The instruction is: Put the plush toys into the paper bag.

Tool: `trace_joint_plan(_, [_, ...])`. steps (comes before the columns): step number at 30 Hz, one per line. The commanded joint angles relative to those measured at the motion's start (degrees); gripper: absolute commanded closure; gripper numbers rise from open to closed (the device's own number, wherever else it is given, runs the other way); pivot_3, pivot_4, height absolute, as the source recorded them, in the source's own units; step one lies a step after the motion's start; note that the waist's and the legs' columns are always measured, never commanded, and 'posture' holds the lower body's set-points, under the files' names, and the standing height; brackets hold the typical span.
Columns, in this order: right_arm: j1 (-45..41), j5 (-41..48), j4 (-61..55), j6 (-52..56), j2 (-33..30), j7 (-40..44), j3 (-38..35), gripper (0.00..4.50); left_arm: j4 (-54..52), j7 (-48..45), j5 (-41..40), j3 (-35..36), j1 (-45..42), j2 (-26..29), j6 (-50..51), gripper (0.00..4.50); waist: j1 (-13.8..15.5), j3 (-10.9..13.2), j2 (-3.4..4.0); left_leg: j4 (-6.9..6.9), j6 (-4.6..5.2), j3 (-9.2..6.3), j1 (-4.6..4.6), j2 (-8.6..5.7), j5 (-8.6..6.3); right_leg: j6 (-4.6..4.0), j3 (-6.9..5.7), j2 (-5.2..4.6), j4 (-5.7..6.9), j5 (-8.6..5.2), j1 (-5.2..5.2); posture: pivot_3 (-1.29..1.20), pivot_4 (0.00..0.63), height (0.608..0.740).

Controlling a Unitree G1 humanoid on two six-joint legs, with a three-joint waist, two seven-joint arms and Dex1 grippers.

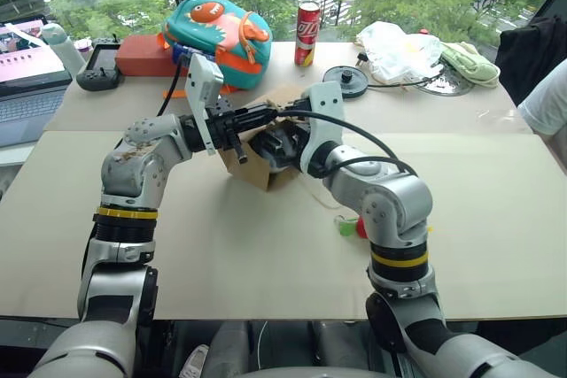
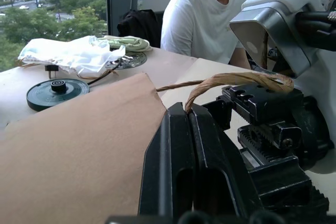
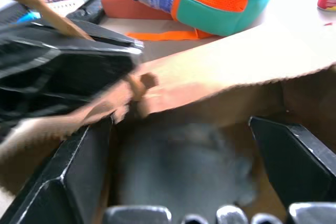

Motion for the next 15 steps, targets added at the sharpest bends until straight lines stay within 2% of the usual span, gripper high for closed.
trace_joint_plan(1, [1.7, 3.1, -8.5, 4.0, -4.7, 3.1, -4.8, 0.07, -1.1, -0.2, -0.4, 0.6, -1.1, 0.1, -0.9, 4.50, 0.1, 0.0, 0.00, 0.00, 0.00, -0.01, -0.02, 0.00, 0.00, 0.00, 0.00, 0.00, 0.00, 0.00, 0.00, 0.00, 0.150, 0.739])
trace_joint_plan(7, [5.5, 10.0, -18.8, 11.7, -11.2, 8.6, -11.3, 0.07, -1.0, -0.2, -0.4, 0.7, -1.2, 0.1, -0.9, 4.50, -0.1, 0.0, 0.00, -0.03, 0.00, -0.03, -0.07, 0.00, 0.00, 0.00, -0.03, 0.00, -0.02, 0.00, 0.00, 0.00, 0.150, 0.739])
trace_joint_plan(11, [12.7, 16.8, -26.0, 15.0, -20.1, 16.4, -15.4, 0.07, -0.9, -0.1, -0.5, 0.8, -1.2, 0.0, -1.0, 4.50, 0.0, 0.0, 0.00, -0.03, 0.01, -0.05, -0.05, 0.00, 0.00, 0.01, -0.04, 0.00, -0.07, -0.01, 0.02, 0.00, 0.150, 0.739])
trace_joint_plan(15, [19.8, 19.1, -28.5, 13.7, -27.3, 20.9, -16.9, 0.07, -0.9, -0.2, -0.5, 0.8, -1.1, -0.1, -1.0, 4.50, 0.0, 0.0, -0.01, 0.01, 0.00, -0.04, -0.05, -0.03, 0.00, 0.03, -0.02, 0.00, -0.16, -0.02, 0.08, 0.00, 0.150, 0.739])
